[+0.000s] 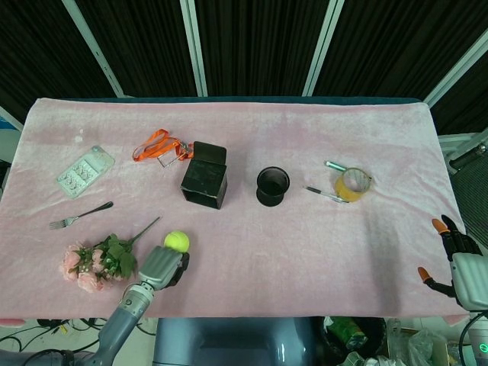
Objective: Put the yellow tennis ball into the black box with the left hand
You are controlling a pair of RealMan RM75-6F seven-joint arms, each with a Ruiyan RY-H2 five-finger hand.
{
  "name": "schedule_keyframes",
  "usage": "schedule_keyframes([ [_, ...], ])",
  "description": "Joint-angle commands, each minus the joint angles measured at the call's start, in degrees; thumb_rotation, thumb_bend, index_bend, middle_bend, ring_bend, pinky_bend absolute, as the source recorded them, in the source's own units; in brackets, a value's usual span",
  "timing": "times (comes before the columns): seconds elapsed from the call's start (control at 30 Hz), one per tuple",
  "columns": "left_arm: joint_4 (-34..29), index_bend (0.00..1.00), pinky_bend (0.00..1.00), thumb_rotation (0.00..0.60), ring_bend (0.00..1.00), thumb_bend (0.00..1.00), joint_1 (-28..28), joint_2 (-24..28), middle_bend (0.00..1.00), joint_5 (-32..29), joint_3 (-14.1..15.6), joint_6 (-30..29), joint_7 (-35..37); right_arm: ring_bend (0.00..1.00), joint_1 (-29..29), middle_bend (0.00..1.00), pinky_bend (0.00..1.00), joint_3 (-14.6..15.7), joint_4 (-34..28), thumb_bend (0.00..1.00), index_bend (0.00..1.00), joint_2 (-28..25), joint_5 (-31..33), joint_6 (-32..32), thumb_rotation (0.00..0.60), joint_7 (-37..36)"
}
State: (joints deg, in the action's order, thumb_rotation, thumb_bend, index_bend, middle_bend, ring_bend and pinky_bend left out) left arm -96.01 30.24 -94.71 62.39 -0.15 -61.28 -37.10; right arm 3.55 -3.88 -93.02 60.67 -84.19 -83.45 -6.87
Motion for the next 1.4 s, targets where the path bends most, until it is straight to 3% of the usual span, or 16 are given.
schedule_keyframes([
  [0.03, 1.5, 0.75, 0.98, 0.6, 0.85, 0.58, 1.2, -0.6, 0.85, -0.2, -0.7, 0.9, -0.8, 0.14, 0.0, 0.0, 0.15, -0.1, -0.1, 0.2, 0.02, 0.0, 0.2, 0.0, 0.6, -0.1],
  [0.63, 15.8, 0.75, 0.98, 0.6, 0.85, 0.58, 9.7, -6.7, 0.85, -2.9, -8.0, 6.0, -2.0, 0.14, -0.1, 0.0, 0.15, -0.4, -0.1, 0.2, 0.03, 0.1, 0.8, 0.0, 0.6, -0.3],
  [1.4, 36.1, 0.75, 0.98, 0.6, 0.85, 0.58, 16.4, -17.6, 0.85, 2.7, -11.8, 4.2, 2.4, 0.14, -0.1, 0.0, 0.15, -0.9, -0.3, 0.2, 0.03, 0.2, 1.6, 0.0, 0.6, -0.4],
])
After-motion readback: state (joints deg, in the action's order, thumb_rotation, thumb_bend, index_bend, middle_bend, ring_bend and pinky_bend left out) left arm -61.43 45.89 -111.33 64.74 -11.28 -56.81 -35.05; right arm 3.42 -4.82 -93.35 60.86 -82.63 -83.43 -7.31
